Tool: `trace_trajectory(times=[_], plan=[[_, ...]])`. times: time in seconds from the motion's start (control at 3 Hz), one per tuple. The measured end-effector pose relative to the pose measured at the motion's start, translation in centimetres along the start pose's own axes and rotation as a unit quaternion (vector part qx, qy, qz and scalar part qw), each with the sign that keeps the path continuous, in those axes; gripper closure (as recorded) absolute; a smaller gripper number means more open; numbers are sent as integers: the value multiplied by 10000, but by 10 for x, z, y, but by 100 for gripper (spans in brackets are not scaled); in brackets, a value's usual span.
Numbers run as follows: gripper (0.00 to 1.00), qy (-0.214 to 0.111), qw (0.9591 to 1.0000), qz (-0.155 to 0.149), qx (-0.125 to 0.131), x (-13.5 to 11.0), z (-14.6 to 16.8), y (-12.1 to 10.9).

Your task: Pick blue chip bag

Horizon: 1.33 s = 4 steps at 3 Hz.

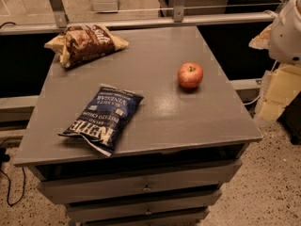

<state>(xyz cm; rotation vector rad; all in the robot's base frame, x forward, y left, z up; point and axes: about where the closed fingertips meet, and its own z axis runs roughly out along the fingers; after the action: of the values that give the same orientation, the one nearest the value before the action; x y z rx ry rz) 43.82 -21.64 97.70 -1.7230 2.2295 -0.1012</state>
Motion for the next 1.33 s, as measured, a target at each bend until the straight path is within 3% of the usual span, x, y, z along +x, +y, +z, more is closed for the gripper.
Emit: trace_trajectory(times=[0.33,0.67,1.0,1.33], plan=[[0,0,10000,0,0,0,0,0],[0,-214,9998,-11,8,-8,7,-7],[0,-756,9967,-185,-219,-54,36,-12],[0,-1399,9878,-310,-601,-110,74,2]])
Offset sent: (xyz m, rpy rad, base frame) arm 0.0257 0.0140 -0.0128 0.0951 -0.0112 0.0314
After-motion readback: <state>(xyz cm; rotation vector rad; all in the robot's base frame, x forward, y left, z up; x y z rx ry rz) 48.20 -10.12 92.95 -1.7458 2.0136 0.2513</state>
